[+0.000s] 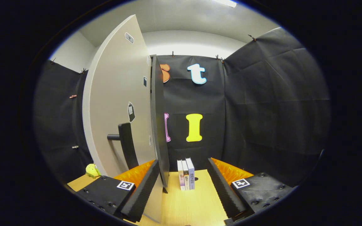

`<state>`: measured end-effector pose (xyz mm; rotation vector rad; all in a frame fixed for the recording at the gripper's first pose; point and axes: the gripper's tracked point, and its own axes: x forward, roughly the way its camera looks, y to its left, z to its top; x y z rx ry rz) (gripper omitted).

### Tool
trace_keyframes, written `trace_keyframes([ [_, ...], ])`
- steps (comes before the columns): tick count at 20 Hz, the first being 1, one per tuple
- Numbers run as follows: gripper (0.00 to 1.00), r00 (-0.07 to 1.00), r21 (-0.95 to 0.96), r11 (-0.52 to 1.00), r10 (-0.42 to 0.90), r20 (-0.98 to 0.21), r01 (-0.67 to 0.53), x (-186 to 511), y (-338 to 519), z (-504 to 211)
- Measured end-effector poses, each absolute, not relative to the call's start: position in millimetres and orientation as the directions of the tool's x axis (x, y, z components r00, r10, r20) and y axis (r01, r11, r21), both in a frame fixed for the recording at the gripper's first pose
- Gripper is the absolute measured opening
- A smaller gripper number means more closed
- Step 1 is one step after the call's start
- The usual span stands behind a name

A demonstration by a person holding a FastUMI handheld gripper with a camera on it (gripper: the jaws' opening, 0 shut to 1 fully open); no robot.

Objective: Open the shoe cabinet door, grab the shoes and put them into the shoe cabinet, then close the shoe cabinet door.

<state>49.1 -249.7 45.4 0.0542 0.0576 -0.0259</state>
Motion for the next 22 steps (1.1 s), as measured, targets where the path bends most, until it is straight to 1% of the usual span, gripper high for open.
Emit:
trace_keyframes([
  [7, 0.96, 0.993, 0.025, 0.995, -0.094, -0.077, 0.096, 52, -258, 49],
  [11, 0.96, 0.982, 0.000, 0.987, -0.162, -0.097, 0.162, 45, -259, 48],
  [15, 0.94, 0.977, 0.004, 0.982, -0.186, -0.108, 0.188, 39, -236, 48],
  [22, 0.94, 0.965, 0.026, 0.970, -0.238, -0.106, 0.242, 33, -175, 44],
])
